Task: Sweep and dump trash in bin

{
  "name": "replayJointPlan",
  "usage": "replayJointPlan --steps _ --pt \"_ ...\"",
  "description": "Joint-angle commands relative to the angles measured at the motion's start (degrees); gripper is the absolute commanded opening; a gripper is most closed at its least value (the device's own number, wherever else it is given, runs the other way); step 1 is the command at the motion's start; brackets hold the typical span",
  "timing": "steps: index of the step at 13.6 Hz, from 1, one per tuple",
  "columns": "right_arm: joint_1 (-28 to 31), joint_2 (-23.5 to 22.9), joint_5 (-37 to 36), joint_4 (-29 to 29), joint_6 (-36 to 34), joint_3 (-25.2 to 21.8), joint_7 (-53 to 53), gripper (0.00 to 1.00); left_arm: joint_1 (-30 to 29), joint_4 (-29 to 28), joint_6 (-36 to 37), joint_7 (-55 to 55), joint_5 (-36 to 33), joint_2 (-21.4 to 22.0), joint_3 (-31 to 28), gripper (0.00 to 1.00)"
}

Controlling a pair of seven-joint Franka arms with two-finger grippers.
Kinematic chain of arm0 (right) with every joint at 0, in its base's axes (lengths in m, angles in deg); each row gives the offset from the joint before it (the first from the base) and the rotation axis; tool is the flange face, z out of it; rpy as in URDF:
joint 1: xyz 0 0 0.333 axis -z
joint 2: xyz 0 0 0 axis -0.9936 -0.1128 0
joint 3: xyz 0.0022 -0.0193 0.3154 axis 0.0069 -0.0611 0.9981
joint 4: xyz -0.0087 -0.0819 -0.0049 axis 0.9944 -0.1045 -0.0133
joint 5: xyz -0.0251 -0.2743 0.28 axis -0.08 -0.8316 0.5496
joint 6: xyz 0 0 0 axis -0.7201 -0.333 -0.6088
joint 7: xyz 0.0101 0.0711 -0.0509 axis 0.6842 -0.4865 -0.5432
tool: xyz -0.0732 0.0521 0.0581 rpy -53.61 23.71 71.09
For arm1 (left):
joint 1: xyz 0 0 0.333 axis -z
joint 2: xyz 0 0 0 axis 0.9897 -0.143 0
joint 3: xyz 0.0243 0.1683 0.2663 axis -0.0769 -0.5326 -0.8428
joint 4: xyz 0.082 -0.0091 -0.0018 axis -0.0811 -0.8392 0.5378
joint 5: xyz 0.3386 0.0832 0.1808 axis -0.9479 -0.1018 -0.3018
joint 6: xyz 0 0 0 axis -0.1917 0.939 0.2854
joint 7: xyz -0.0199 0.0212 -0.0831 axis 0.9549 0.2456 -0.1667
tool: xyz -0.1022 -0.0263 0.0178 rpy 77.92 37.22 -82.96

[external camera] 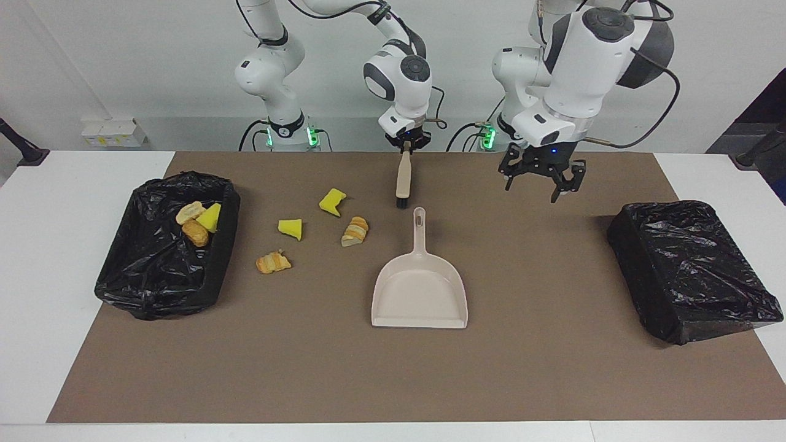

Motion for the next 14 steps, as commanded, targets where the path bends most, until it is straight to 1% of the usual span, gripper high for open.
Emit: replayJointPlan --steps 1,3,5,8,9,11,12,13,14 --pt "5.4 5.3 -4.31 0.69 -4.43 0.43 5.46 0.0 4.25 -1.66 -4.84 5.85 0.26 -3.16 -0.93 1.0" --pt "8.92 6.19 -7.56 0.43 -4.97 0.43 8.9 0.0 6.8 -1.66 -8.1 8.85 0.26 -5.72 -0.93 1.0" --pt "13.93 4.97 -12.38 0.16 -3.92 0.43 14.58 0.0 9.17 -1.66 -9.68 11.05 0.17 -8.27 -0.93 1.0" --pt "23.41 1.72 -17.57 -0.81 0.38 0.52 25.84 0.0 11.72 -2.44 -12.94 14.65 0.08 -10.91 -0.93 1.0" --pt "25.97 0.93 -20.03 -1.42 1.44 0.6 28.22 0.0 12.51 -3.32 -15.03 17.88 0.08 -11.44 -0.93 1.0" --pt "30.1 -1.88 -24.86 -4.83 1.54 0.61 31.65 0.0 13.4 -6.04 -19.69 21.69 0.08 -11.88 -0.84 1.0" --pt "32.21 -3.55 -27.06 -6.42 1.63 0.61 33.5 0.0 13.57 -6.4 -20.14 21.78 0.08 -12.4 -0.93 1.0" --pt "32.75 -5.57 -29.26 -7.3 2.24 0.61 33.52 0.0 13.58 -6.49 -19.97 21.96 0.08 -13.11 -0.93 1.0" --pt "33.28 -6.8 -30.76 -7.31 4.16 0.52 33.43 0.0 13.58 -6.58 -19.63 23.09 0.08 -13.29 -0.93 0.91"
